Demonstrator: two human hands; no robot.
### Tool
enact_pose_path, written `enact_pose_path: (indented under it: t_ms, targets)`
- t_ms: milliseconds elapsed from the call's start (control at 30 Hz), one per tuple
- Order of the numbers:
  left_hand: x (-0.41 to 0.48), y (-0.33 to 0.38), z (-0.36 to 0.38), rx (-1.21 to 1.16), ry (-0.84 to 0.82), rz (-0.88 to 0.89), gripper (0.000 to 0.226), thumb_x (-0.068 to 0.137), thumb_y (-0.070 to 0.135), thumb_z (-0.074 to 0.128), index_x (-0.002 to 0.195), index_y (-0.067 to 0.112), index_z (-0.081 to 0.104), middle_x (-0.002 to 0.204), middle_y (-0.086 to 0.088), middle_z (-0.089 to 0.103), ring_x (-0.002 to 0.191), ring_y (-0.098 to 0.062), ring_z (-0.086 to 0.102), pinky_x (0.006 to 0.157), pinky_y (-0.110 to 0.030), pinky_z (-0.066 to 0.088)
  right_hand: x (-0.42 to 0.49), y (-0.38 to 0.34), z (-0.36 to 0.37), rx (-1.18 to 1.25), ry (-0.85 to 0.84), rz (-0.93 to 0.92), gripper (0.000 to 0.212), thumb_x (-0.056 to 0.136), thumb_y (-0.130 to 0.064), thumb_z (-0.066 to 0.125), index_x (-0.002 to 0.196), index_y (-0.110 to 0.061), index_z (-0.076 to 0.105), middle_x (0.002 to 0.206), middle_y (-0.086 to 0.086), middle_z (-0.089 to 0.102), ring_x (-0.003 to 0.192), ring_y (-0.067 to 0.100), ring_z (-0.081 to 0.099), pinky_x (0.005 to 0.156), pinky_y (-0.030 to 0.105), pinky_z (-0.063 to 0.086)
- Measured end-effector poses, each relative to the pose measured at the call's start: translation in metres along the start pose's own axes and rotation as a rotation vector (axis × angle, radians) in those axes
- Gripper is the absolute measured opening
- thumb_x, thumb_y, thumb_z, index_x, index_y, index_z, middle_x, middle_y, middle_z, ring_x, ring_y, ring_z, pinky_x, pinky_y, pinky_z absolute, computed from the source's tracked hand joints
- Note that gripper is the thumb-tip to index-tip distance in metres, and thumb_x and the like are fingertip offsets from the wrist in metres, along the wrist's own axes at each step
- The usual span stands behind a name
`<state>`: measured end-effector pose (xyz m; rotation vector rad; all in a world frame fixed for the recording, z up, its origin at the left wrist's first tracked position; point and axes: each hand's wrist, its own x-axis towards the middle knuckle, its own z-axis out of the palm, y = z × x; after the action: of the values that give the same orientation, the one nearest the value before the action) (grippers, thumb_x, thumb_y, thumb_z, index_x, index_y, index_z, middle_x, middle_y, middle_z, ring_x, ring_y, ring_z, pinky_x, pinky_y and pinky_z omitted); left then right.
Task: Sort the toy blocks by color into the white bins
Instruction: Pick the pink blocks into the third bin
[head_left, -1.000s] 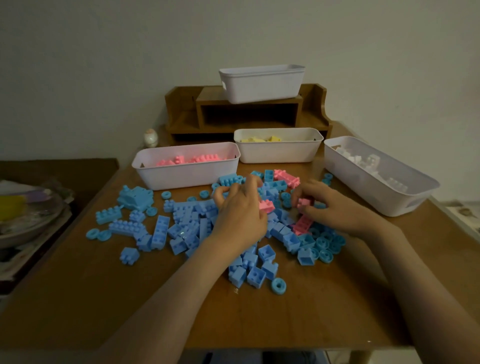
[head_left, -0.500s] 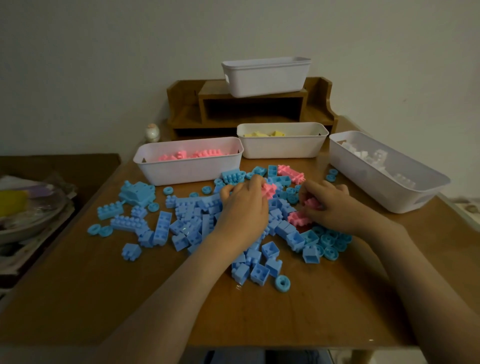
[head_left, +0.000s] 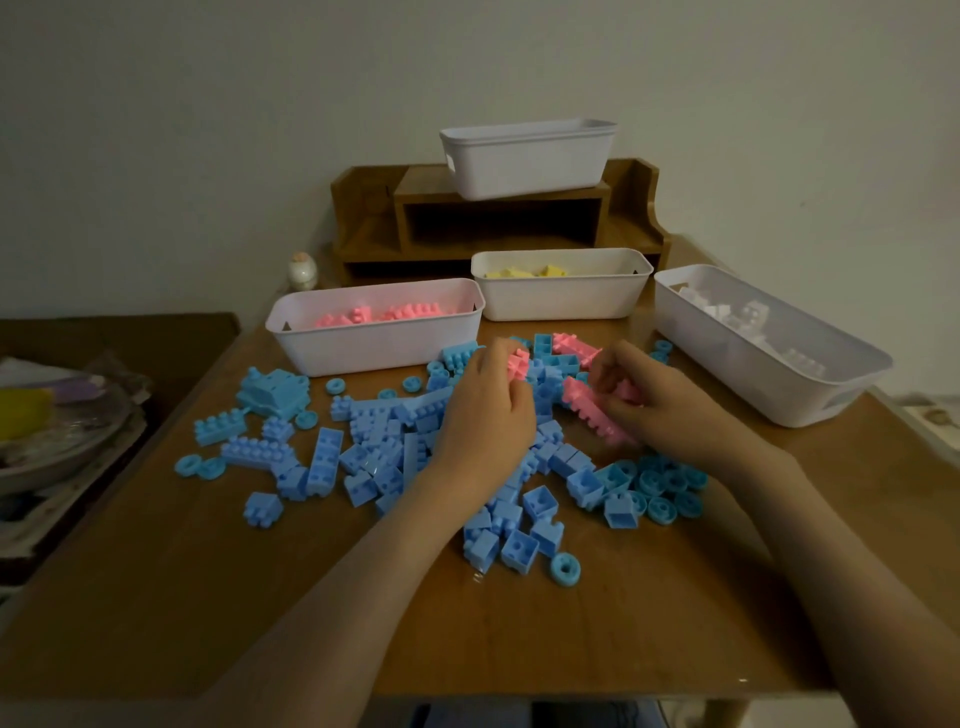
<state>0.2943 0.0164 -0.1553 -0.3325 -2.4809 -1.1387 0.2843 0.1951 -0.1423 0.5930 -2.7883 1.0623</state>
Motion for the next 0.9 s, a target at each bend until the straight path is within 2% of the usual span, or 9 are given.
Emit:
enact_pose_path:
  t_ms: [133,200,267,333,400,567,667,767,900]
  targets:
    - [0.000,0.002,-0.001,-0.080,-0.038,-0.043,0.015,0.092,0.014,0.049,0.106,0.013,0.047,0.101,-0.004,0.049,0.086,-0.016,0.049,0.065,-0.022,0.038,-0.003,-0.013,0.003,0.157,0.073,-0.030,0.028,0.092,-0.010,0.053,0.085,-0.035,0.044,0.083,-0.010,0.056,0.067,-0.010,0.057,0.054,0.006,0.043]
    - [-0.001,0.002,0.001,-0.105,-0.074,-0.007,0.022,0.091,0.029,0.056,0.105,0.017,0.045,0.099,0.001,0.048,0.086,-0.014,0.048,0.074,-0.026,0.038,-0.004,-0.016,0.006,0.236,0.068,-0.055,0.026,0.092,-0.008,0.053,0.091,-0.034,0.047,0.081,-0.009,0.058,0.065,-0.004,0.061,0.054,0.009,0.045]
    - [-0.003,0.001,0.003,-0.079,-0.125,0.016,0.034,0.087,0.043,0.060,0.106,0.020,0.044,0.100,0.005,0.051,0.089,-0.008,0.048,0.081,-0.015,0.033,-0.003,-0.016,0.010,0.265,0.079,-0.083,0.024,0.090,-0.006,0.054,0.100,-0.028,0.050,0.083,-0.004,0.061,0.066,0.005,0.063,0.057,0.015,0.048]
    - [-0.004,0.003,0.003,-0.074,-0.180,0.000,0.039,0.086,0.047,0.060,0.110,0.021,0.044,0.103,0.008,0.056,0.091,-0.003,0.049,0.077,-0.005,0.029,-0.001,-0.016,0.013,0.267,0.079,-0.089,0.027,0.089,-0.003,0.054,0.106,-0.023,0.051,0.088,0.000,0.063,0.071,0.013,0.064,0.065,0.023,0.053]
    - [-0.005,0.004,0.002,-0.116,-0.207,-0.030,0.036,0.087,0.044,0.060,0.112,0.023,0.046,0.097,0.012,0.058,0.089,-0.003,0.054,0.072,-0.012,0.036,0.000,-0.018,0.015,0.297,0.051,-0.080,0.030,0.089,0.001,0.052,0.109,-0.021,0.051,0.092,0.001,0.064,0.074,0.015,0.065,0.068,0.027,0.055]
    - [0.003,0.006,-0.003,-0.209,-0.145,-0.121,0.024,0.086,0.041,0.063,0.099,0.027,0.048,0.087,0.014,0.060,0.083,-0.001,0.058,0.064,-0.012,0.040,0.017,-0.022,0.003,0.375,0.083,-0.018,0.025,0.092,-0.005,0.051,0.113,-0.019,0.053,0.092,0.000,0.063,0.070,0.008,0.057,0.063,0.017,0.048]
    - [0.013,0.007,-0.008,-0.227,-0.081,-0.158,0.032,0.085,0.043,0.063,0.104,0.021,0.052,0.094,0.007,0.062,0.086,-0.006,0.058,0.062,-0.013,0.037,0.046,-0.007,-0.007,0.111,0.137,0.111,0.030,0.092,-0.005,0.049,0.120,-0.017,0.053,0.106,0.002,0.062,0.085,0.008,0.057,0.070,0.014,0.043]
    - [0.023,0.007,-0.012,-0.219,-0.101,-0.171,0.037,0.085,0.046,0.060,0.109,0.019,0.051,0.098,0.006,0.062,0.090,-0.010,0.057,0.064,-0.015,0.038,0.073,0.013,-0.005,-0.244,0.070,0.262,0.038,0.093,-0.007,0.048,0.130,-0.013,0.049,0.125,0.008,0.057,0.109,0.021,0.054,0.083,0.025,0.042]
    - [0.035,0.001,-0.020,-0.139,-0.116,-0.138,0.040,0.084,0.055,0.057,0.103,0.021,0.046,0.096,0.003,0.065,0.086,-0.018,0.063,0.080,-0.041,0.050,0.093,0.020,0.005,-0.409,-0.090,0.390,0.031,0.096,-0.018,0.048,0.125,-0.008,0.054,0.117,0.012,0.060,0.102,0.023,0.057,0.084,0.030,0.046]
